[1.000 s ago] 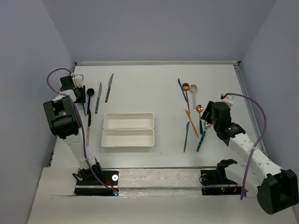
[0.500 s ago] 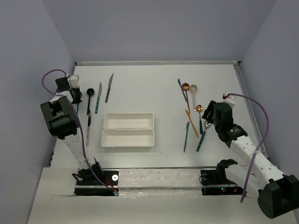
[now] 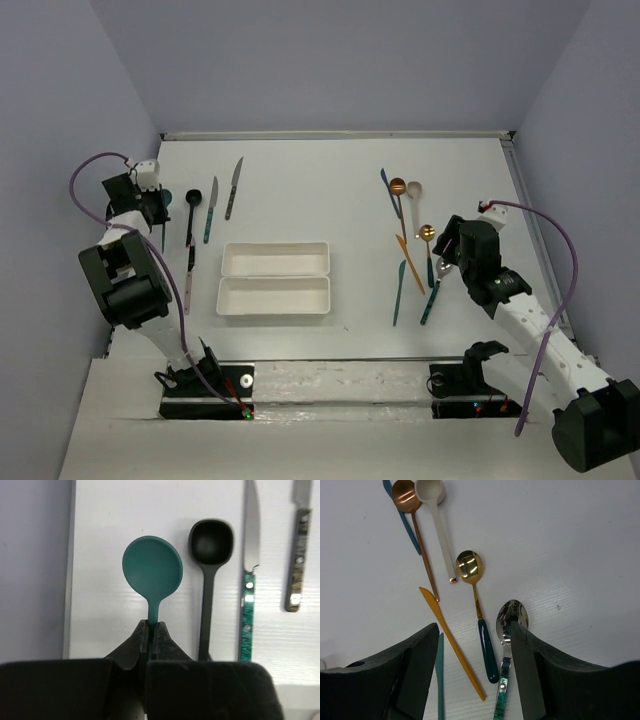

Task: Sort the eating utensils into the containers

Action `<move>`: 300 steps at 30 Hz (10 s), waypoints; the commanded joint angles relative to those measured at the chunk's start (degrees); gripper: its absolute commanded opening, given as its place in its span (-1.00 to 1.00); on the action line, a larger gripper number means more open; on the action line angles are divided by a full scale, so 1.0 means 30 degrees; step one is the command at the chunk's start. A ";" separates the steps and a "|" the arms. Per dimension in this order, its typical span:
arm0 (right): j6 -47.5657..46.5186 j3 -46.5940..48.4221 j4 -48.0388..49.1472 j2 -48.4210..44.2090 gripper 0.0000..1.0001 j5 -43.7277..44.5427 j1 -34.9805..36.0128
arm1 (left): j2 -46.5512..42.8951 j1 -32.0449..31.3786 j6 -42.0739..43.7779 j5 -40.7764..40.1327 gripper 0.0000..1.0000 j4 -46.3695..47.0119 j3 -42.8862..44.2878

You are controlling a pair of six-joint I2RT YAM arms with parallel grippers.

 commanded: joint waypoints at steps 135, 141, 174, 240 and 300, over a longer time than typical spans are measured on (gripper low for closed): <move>-0.1867 0.6251 0.0814 0.9269 0.14 -0.3104 -0.0032 | -0.1461 -0.3789 0.2376 -0.0771 -1.00 -0.2926 0.3726; -0.2101 0.5783 0.0815 0.8565 0.14 -0.2694 -0.0032 | -0.7255 -0.7853 0.6201 0.0613 -1.00 -0.3336 0.1005; -0.2102 0.4991 0.0814 0.9209 0.15 -0.2371 -0.0032 | -0.8177 -1.7002 1.7319 0.0992 -1.00 -0.4421 -0.6148; -0.1955 0.4903 0.0697 0.9561 0.16 -0.2606 -0.0032 | 0.5242 -0.5635 0.0942 -0.4487 -1.00 -0.4772 0.4516; -0.1809 0.4522 0.0609 1.0674 0.17 -0.1639 -0.0032 | -1.4504 -1.8614 1.4711 0.0171 -1.00 -1.2361 -0.8784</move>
